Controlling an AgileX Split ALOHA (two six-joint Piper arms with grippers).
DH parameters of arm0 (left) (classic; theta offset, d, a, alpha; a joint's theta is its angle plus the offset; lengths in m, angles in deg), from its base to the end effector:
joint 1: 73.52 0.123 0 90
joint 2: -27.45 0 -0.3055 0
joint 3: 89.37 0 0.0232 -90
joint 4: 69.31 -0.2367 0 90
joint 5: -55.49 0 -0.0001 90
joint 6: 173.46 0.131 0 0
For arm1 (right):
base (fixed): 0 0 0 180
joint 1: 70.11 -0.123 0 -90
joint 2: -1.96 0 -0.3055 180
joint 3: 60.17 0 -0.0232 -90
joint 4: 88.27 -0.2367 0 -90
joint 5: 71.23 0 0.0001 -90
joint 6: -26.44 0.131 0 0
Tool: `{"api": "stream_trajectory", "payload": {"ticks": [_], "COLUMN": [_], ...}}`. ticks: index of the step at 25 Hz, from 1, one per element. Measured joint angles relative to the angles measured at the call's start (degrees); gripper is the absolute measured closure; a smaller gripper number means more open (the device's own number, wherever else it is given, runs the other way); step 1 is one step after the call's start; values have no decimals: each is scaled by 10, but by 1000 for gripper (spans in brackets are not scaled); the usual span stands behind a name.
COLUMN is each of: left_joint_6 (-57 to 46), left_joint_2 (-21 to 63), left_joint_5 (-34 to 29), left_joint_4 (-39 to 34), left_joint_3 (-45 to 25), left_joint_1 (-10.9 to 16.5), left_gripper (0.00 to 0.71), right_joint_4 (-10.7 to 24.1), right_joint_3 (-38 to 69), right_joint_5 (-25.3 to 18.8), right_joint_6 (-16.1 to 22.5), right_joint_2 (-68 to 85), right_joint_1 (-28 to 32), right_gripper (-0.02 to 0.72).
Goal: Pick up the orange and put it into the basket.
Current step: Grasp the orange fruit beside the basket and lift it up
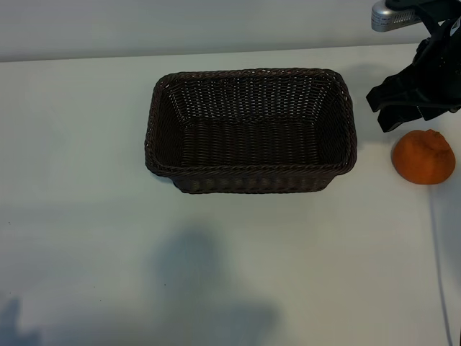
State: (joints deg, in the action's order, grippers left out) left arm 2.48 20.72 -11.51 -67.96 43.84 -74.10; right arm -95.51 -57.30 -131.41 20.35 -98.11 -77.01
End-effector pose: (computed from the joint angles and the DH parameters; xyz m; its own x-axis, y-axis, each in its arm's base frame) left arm -0.0141 -0.0027 0.2516 -0.5084 -0.0748 -0.8579 -0.0119 0.9967 -0.0799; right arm 0.3234 0.0536 0.2689 -0.9416 -0.1572 -0.2979 -0.1921 0.9771 0.0917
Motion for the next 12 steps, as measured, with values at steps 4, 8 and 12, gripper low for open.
{"api": "stream_trajectory", "payload": {"ticks": [4, 8, 12], "left_joint_6": [-3, -2, 34], "left_joint_2": [0, 0, 0], "left_joint_5": [0, 0, 0], "left_joint_4": [0, -1, -10], "left_joint_3": [0, 0, 0], "left_joint_1": [0, 0, 0], "left_gripper": [116, 116, 116], "right_joint_4": [0, 0, 0], "right_joint_3": [0, 0, 0], "right_joint_5": [-1, -6, -5], "right_joint_6": [0, 0, 0], "right_joint_2": [0, 0, 0], "right_joint_1": [0, 0, 0], "right_gripper": [143, 143, 143]}}
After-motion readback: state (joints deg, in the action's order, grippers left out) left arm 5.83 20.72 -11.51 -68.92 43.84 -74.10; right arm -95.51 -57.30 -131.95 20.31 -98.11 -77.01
